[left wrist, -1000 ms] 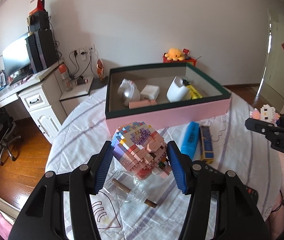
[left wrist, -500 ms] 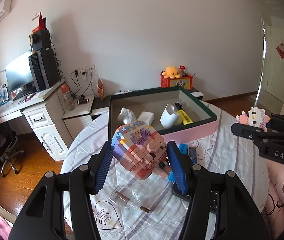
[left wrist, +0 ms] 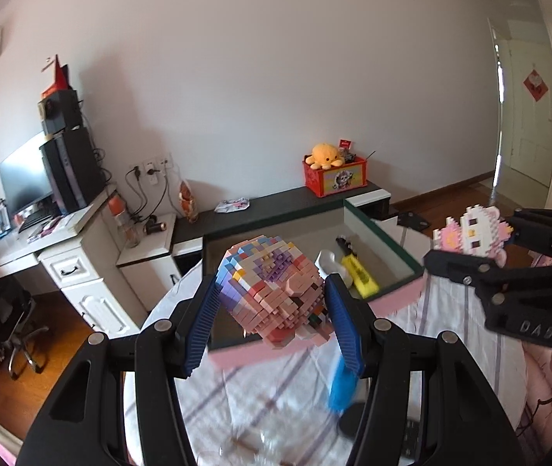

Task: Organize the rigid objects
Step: 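Lift the block figure with the left tool while the right tool carries the block cat over the box, then open the left tool over the box while the right tool releases the block cat inside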

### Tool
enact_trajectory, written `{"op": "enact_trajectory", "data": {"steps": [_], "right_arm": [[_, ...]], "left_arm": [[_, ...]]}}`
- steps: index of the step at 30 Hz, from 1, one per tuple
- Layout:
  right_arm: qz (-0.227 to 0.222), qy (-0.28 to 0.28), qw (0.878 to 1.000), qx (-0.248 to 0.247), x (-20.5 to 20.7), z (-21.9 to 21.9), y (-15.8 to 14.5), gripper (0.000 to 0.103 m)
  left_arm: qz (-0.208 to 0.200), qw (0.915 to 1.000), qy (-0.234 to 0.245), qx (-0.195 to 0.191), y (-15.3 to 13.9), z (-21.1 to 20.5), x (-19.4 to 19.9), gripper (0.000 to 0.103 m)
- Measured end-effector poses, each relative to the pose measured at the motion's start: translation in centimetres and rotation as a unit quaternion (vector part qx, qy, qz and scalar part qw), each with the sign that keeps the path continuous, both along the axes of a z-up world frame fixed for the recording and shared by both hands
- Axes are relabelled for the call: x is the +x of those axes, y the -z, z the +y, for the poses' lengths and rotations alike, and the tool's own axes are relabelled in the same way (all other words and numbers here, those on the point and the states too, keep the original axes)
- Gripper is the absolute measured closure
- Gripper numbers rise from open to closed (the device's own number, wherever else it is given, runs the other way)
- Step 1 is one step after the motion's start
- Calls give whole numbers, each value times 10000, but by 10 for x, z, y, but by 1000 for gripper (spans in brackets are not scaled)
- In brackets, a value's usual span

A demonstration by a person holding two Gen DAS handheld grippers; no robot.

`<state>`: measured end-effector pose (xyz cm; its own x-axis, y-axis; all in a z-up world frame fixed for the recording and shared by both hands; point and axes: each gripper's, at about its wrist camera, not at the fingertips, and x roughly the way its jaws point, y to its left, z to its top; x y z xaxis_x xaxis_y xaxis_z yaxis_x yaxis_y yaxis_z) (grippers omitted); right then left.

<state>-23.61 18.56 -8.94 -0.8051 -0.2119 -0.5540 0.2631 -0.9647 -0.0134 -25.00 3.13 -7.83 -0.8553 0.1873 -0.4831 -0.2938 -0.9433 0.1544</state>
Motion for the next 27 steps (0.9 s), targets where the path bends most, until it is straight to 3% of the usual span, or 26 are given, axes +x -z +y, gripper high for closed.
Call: {"op": "enact_trajectory", "data": {"steps": [7,13,17,27], "right_arm": [[-79,-143,9996,218,-53,-7,-3,60],[-254,-210,9982,493,-112,-11,2,60],[-422,-205,9971,601,-148,-11,10,60],[-1269,-162,9880,862,-232,-11,56,60]], "left_arm": [[-163,9995,195,-201,-7,18,-63,46],[-585,9969,394,-345,3,30,-130,47],[-947,9942,466,-213,12,30,-176,46],[-1772,9809,171,-789,70,40,-258,46]]}}
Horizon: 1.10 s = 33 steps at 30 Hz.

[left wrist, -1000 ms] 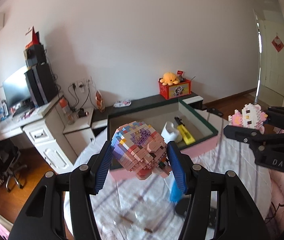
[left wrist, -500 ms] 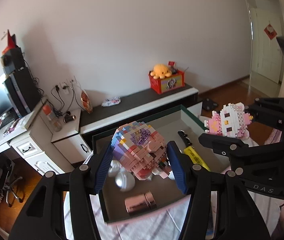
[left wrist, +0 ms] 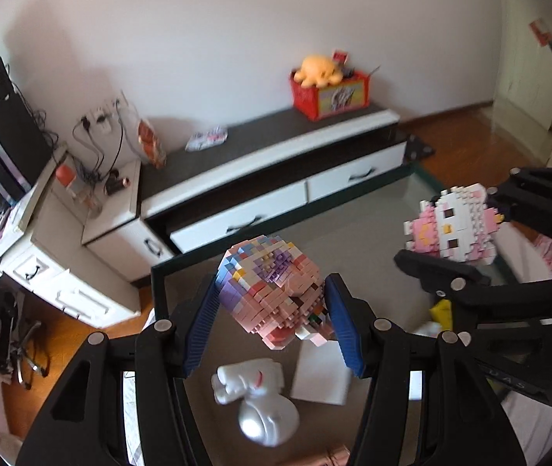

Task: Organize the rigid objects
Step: 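Open the left tool over the box while the right tool releases the block cat inside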

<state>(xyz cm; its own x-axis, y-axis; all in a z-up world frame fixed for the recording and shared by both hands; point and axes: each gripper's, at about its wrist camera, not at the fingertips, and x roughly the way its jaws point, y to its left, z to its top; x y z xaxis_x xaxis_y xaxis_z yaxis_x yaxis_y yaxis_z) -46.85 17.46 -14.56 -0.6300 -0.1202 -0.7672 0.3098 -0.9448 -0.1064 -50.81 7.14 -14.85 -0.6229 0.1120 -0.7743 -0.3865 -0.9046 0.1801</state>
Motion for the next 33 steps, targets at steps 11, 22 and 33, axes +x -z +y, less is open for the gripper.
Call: {"op": "enact_trajectory", "data": {"steps": [11,22,33], "right_arm": [[-526,3,9986,46,-27,0,38,60],[-515,31,9982,-301,-24,2,34,60],[-270,-4,9985,-468,-6,-7,21,30]], "left_arm": [[-217,9989,-224,-346,37,1,-14,45],[80,9986,-404,-341,27,-10,-2,19],[570,9949,-821,-133,-5,-45,40,2]]}}
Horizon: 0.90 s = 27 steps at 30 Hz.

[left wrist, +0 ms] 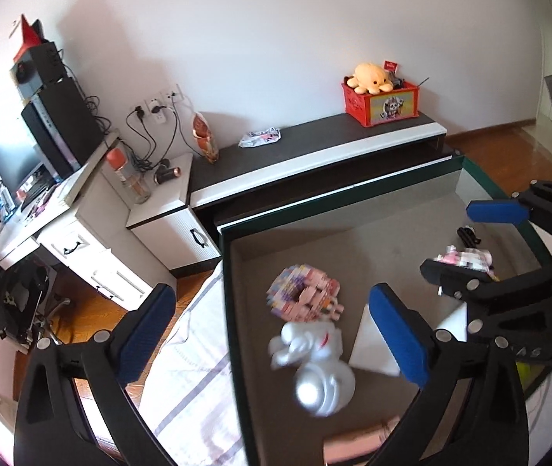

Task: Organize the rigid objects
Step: 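Open the left tool over the box while the right tool releases the block cat inside, then withdraw both tools from the box toward the glass bottle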

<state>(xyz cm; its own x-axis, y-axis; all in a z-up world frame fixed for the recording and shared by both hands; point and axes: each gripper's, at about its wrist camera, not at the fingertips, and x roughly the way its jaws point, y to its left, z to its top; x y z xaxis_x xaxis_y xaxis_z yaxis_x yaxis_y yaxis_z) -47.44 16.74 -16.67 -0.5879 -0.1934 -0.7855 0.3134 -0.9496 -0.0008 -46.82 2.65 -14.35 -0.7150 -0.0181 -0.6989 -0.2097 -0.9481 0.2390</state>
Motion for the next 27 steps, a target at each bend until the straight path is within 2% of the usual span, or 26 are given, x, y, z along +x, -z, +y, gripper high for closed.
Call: {"op": "enact_trajectory", "data": {"steps": [3,5,13,18,22,25,27], "right_arm": [[187,19,9998,-35,18,-1,-17,30],[324,36,9995,-38,34,-1,-31,24],[886,150,9959,-129,113,9,-82,21],[1167,415,9923,-74,158,29,-97,19],[1248,804,9889,-94,186,56,-95,14],[1185,1013,9877,-98,201,75,-85,10],[1110,1105,9875,-165,209,87,-75,9]], "left_arm": [[133,9999,-26,43,-11,-7,21,2],[222,9997,-12,89,-19,-11,36,1],[678,9973,95,263,-58,-22,118,0],[939,9949,80,347,-72,-34,170,0],[1004,9943,-100,356,-67,-45,205,0],[966,9945,-298,291,-50,-50,227,0],[795,9955,-359,364,-34,-54,238,0]]}}
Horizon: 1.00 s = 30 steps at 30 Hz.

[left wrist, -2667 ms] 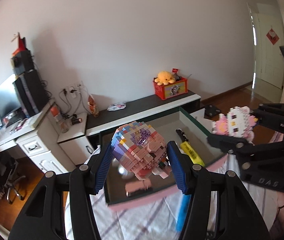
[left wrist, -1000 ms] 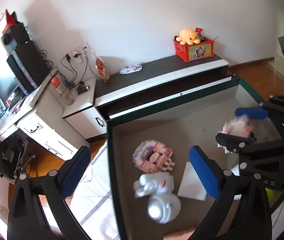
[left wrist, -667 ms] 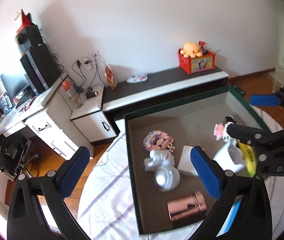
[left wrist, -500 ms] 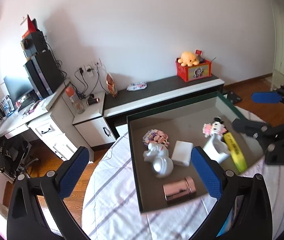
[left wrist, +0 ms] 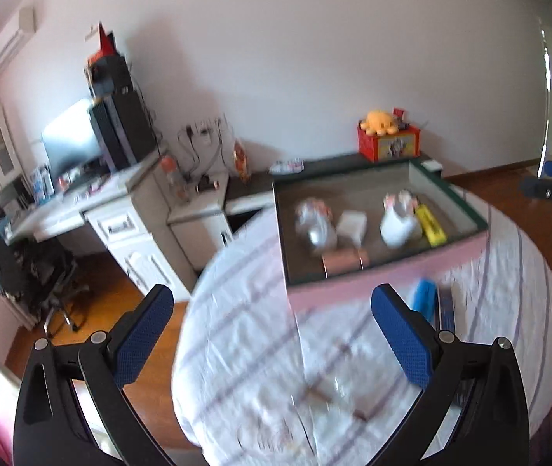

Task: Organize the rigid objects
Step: 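Withdraw both tools from the box toward the glass bottle, then grasp the clear glass bottle with the wooden stick using the left tool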

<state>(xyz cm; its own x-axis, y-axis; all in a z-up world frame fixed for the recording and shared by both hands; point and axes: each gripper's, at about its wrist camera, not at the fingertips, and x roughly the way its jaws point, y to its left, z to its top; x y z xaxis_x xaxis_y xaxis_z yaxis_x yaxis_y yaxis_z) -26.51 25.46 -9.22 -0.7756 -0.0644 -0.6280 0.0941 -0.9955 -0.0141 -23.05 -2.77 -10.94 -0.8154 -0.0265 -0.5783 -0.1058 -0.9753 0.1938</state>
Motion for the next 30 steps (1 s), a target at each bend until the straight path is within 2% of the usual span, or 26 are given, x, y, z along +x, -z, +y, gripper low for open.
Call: {"op": "enact_trajectory", "data": {"steps": [7,12,23,30], "right_arm": [[-422,282,9985,-203,6,32,40,9],[-590,331,9976,-154,-6,32,57,9],[-577,450,9959,-523,-10,43,73,9],[-526,392,9957,-654,-12,45,71,9]], "left_arm": [[-555,9971,-346,377,50,-11,15,0],[-737,9952,-571,296,73,-10,12,0],[-1011,9905,-713,606,95,-15,1,0],[-1302,9873,-783,455,121,-4,-14,0]]}}
